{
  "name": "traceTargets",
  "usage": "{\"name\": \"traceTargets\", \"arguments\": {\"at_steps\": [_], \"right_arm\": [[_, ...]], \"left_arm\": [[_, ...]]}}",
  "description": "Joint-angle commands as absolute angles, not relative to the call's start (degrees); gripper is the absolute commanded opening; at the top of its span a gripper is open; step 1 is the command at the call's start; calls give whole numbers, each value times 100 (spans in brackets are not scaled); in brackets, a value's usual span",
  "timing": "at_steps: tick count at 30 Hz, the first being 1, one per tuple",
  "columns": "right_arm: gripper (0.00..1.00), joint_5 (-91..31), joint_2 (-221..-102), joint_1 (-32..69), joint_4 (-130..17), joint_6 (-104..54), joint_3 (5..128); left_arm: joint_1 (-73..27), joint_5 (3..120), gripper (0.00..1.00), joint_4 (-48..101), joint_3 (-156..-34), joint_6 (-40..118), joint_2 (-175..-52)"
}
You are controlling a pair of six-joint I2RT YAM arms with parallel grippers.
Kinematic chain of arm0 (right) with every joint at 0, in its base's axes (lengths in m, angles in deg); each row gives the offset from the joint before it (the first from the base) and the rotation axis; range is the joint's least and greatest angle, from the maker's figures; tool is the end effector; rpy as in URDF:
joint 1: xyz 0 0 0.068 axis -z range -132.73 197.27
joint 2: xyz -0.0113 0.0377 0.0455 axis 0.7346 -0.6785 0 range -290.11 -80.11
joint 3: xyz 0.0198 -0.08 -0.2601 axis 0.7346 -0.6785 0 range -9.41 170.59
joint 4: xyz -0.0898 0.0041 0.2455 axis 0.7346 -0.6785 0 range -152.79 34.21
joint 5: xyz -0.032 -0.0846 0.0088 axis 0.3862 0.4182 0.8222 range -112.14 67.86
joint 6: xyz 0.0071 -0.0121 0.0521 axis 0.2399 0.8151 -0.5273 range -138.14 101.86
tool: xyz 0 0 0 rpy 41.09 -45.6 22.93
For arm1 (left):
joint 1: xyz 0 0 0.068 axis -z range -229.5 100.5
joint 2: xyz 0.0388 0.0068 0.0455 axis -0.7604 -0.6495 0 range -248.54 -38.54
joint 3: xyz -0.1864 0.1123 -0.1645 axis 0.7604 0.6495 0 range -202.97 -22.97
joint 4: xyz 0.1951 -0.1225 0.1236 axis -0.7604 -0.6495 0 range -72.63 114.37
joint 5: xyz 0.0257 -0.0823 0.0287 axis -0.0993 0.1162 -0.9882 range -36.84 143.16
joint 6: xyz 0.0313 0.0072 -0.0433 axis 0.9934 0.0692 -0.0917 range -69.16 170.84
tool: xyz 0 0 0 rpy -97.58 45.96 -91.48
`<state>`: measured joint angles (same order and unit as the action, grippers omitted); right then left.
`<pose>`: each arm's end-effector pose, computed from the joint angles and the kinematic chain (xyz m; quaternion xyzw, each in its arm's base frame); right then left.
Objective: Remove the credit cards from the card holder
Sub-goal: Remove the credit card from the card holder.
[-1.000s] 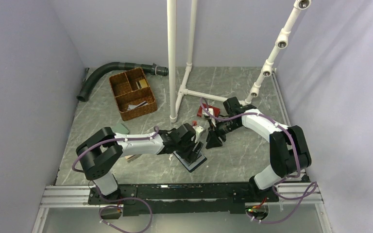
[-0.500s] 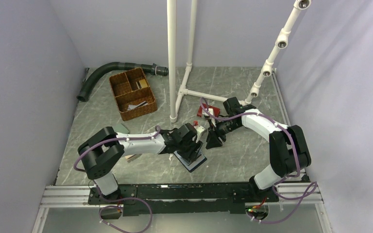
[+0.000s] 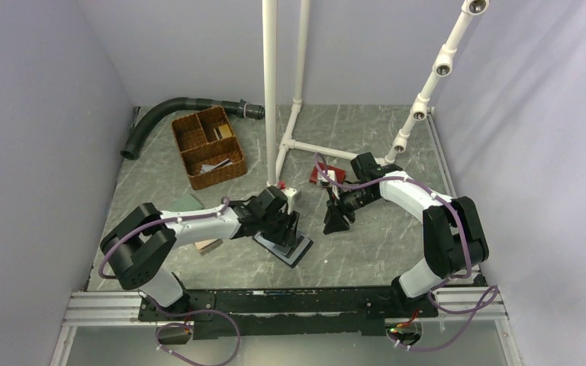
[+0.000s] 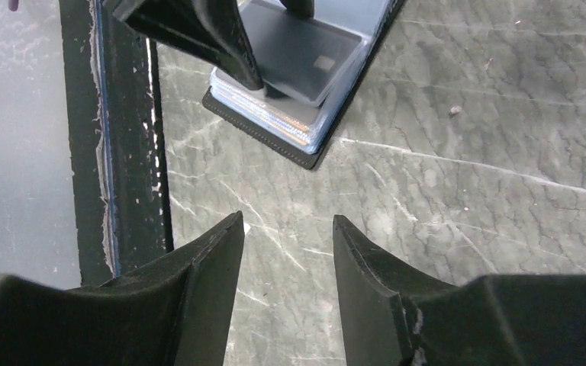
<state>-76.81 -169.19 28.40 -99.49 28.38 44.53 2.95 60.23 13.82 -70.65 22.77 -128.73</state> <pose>0.2451 0.1144 0.1927 -0.5152 0.7199 0.4232 0.1930 0.1841 -0.2466 0.1689 0.2189 0.9212 -0.2490 0.2035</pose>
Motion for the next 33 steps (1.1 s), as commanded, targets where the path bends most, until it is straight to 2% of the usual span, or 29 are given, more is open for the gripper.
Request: {"name": "traceTargets", "arguments": {"at_steps": [1, 8, 26, 33], "right_arm": [[49, -7991, -16876, 2874, -9973, 2985, 4518], [50, -8045, -16835, 2875, -9943, 2976, 4474], [51, -8142, -16843, 2864, -9947, 2976, 4447], [51, -8164, -16869, 2804, -9860, 2857, 4421]], "left_arm": [[-37, 6595, 37, 1767, -6847, 1741, -12457], [-605, 7031, 30, 2015, -6392, 1187, -12015], [-1406, 7298, 33, 1915, -5834, 589, -11595], [-1724, 7609, 33, 2304, -5511, 248, -11479]]}}
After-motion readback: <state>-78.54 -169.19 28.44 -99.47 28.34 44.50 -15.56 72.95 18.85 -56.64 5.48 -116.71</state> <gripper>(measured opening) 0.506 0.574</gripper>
